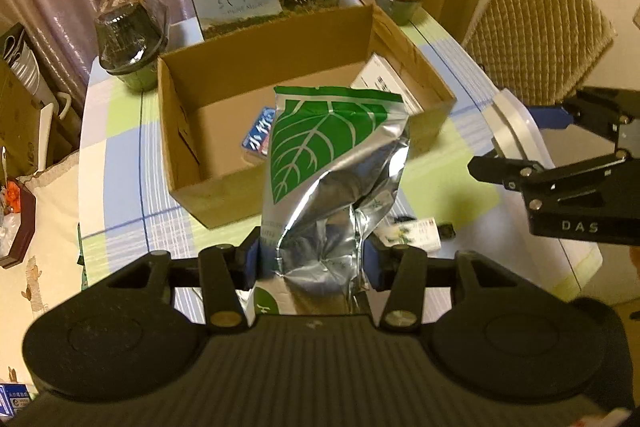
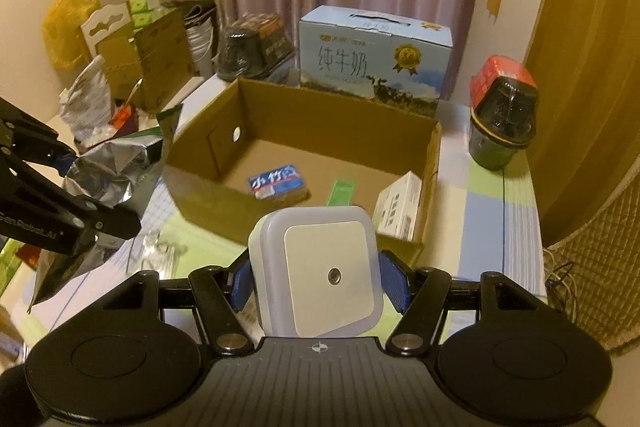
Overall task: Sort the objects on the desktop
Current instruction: 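Lift and carry foil bag and night light over the cardboard box, then open left tool dropping foil bag in while right tool releases night light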
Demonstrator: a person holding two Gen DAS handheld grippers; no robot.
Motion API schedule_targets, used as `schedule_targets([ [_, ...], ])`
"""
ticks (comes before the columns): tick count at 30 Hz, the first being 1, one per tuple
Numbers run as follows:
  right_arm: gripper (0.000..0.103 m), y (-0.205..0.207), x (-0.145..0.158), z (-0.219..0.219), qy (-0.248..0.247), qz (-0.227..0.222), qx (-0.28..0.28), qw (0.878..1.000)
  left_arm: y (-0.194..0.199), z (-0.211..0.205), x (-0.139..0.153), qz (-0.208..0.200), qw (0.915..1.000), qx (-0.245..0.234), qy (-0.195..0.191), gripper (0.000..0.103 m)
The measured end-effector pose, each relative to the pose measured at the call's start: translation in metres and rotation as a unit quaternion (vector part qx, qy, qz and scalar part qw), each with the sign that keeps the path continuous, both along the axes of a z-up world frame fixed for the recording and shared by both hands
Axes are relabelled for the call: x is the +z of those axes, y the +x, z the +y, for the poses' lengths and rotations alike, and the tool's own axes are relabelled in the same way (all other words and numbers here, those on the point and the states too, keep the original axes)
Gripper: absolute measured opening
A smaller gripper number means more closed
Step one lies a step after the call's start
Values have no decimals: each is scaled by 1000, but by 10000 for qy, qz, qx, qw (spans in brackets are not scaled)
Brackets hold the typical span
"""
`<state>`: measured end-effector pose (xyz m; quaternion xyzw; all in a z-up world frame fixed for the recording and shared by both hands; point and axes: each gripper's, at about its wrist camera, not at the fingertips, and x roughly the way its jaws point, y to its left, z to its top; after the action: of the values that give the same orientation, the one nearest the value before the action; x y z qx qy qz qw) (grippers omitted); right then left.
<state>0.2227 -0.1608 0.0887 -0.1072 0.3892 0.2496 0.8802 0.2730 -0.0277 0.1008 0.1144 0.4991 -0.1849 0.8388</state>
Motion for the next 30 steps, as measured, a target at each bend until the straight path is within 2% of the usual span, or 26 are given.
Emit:
schedule_targets([
  [11,61,57,2,9,130,15,-198,9997,61,3,13,-129,9995,252,-136,44],
  [30,61,138,-28,26,269,254,-510,9980,162,4,-13,-63,9989,447,-77,44],
])
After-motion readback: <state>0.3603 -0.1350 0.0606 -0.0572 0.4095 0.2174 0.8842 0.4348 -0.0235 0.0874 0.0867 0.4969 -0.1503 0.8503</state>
